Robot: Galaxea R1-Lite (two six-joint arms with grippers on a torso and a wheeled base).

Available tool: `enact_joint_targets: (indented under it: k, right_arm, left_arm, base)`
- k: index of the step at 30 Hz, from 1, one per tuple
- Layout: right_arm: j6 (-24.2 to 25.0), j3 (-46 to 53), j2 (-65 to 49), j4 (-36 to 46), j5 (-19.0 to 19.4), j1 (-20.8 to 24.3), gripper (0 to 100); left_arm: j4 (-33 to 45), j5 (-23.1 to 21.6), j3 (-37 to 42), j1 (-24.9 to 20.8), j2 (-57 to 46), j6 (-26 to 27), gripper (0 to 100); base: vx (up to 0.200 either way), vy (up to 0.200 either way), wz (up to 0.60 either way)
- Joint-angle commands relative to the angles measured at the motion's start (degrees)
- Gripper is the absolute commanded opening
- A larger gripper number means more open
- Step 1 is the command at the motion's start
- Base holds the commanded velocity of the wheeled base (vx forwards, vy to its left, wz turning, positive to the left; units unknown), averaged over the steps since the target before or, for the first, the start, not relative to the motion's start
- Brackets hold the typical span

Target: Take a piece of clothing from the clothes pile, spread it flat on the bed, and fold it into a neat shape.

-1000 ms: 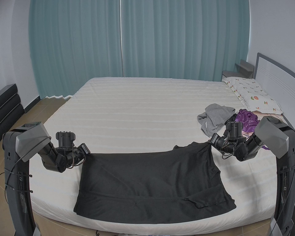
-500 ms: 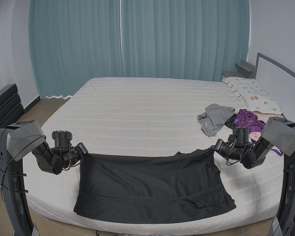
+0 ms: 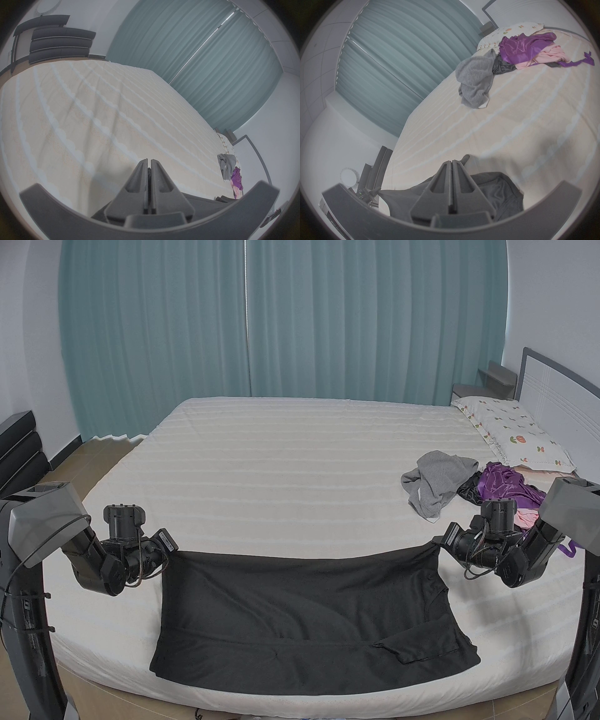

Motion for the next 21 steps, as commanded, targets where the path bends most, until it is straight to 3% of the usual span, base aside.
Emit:
enact_joint_targets:
  k: [1,16,21]
  right_arm:
    - [0.0,2.3,-0.1,-0.1,1.0,0.3,0]
    - [0.0,7.0,-1.3,-0.8,2.4,-0.6,0]
    - [-0.2,10.9,-3.8,-1.5,5.5,-1.5,0]
  left_arm:
    - [0.2,-0.3,0.7,0.2,-0.2,0.0,0]
    - [-0.1,-0.6,6.1,-0.1,-0.7,0.6,0]
    - [-0.1,-0.6,7.7,0.3,-2.2,0.8,0]
  base:
    - [0.0,0.0,0.0]
    - [0.0,0.0,0.0]
    - [0.0,0.0,0.0]
